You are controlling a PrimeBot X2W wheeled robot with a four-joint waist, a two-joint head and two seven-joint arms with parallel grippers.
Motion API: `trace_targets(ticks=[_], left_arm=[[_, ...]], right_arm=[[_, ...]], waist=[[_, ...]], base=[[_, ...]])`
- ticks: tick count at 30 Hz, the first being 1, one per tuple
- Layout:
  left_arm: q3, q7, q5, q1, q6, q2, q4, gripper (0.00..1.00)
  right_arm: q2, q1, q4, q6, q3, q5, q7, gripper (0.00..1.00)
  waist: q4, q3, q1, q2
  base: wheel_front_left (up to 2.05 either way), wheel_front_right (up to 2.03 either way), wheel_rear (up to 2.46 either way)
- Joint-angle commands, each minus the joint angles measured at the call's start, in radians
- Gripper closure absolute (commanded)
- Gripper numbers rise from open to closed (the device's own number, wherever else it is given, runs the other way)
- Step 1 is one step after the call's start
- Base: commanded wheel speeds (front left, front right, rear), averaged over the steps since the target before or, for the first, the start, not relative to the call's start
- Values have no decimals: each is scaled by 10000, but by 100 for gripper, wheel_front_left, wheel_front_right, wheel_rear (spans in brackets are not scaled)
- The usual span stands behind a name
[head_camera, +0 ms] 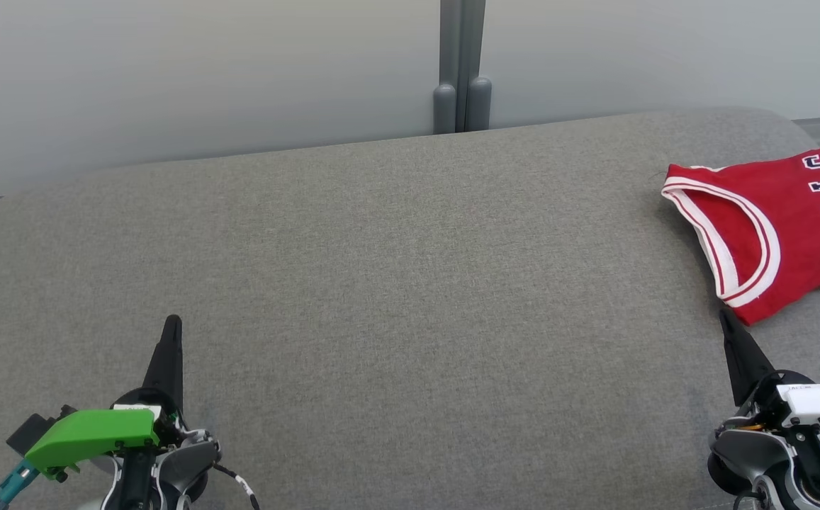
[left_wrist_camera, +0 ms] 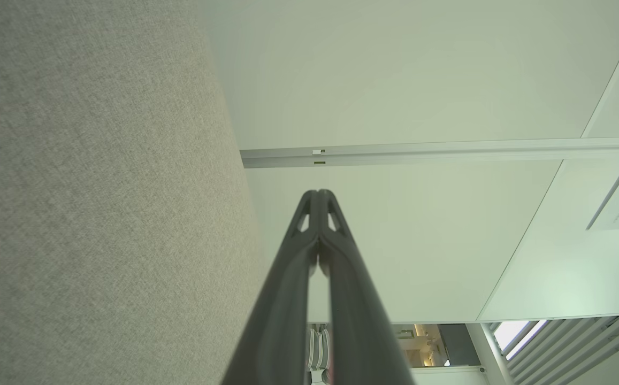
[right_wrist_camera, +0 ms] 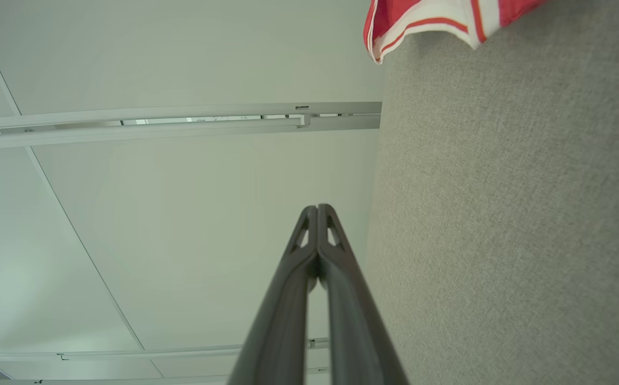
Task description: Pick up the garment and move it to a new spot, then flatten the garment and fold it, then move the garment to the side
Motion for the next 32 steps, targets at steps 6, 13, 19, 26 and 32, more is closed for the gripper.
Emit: trace_targets(ticks=[6, 13, 19, 26, 32], left_arm=[[27, 15, 47, -101, -26, -1, 1, 100], [28, 14, 49, -101, -26, -3, 1, 100], [30, 14, 51, -101, -26, -2, 1, 100], [30, 14, 53, -101, -26, -4, 1, 100], [30, 15, 54, -101, -25, -5, 1, 100]], right_arm=[[-8, -64, 27, 6, -33, -73, 55, 100], [4, -67, 27, 8, -50, -86, 57, 100], [14, -69, 29, 8, -61, -95, 73, 100], [27, -71, 29, 8, -75, -91, 91, 100], [37, -74, 30, 6, -86, -106, 100, 100]], waist=[[0, 0, 0, 0], [0, 0, 0, 0], [0, 0, 0, 0], [0, 0, 0, 0], [0, 0, 0, 0]], base=[[0, 0, 0], [0, 0, 0], [0, 0, 0], [0, 0, 0], [0, 0, 0]])
